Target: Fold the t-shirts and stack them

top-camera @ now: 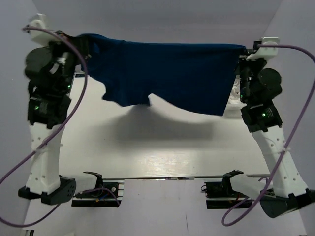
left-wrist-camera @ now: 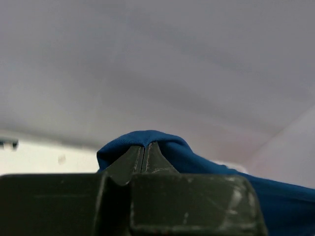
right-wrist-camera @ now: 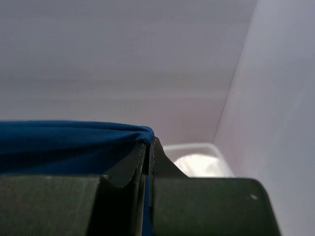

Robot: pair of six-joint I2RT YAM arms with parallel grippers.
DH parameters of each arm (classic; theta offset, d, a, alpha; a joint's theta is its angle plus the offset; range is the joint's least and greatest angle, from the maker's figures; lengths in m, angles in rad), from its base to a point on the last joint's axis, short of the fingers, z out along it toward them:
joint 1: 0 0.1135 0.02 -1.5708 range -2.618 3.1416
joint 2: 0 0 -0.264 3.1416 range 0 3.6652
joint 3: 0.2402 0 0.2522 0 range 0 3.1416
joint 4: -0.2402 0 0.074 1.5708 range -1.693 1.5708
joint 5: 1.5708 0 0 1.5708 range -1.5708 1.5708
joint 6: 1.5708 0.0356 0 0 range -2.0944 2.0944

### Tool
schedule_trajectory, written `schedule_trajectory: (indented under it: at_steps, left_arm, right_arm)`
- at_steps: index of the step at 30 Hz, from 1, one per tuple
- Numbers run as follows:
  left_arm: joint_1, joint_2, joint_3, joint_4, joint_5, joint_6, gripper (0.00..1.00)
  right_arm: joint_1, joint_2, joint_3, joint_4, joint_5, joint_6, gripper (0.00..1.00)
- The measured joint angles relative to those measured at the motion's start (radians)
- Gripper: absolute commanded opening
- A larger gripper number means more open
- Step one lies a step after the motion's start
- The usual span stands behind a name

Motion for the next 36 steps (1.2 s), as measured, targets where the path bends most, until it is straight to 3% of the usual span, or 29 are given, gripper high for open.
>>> schedule_trajectory:
  at_steps: [6, 17, 30, 36]
  left_arm:
    - [-0.008, -0.081, 0.179, 0.027, -0.001, 0.087, 0.00]
    - [-0.008, -0.147, 0.220, 0.073, 0.029, 0.149, 0.00]
    - [-0.002, 0.208, 0.230, 0.096, -0.129, 0.209, 0.00]
    - [0.000, 0.436, 0.353, 0.121, -0.211, 0.275, 0.00]
  right_arm:
    - [0.002, -0.084, 0.100, -0.006, -0.071, -0.097, 0.00]
    - [0.006, -0.149, 0.187, -0.035, -0.203, -0.124, 0.00]
    - [-0.006, 0.209, 0.196, -0.037, -0.167, -0.133, 0.00]
    - [-0.037, 0.437, 0.350, -0.027, -0.150, -0.126, 0.00]
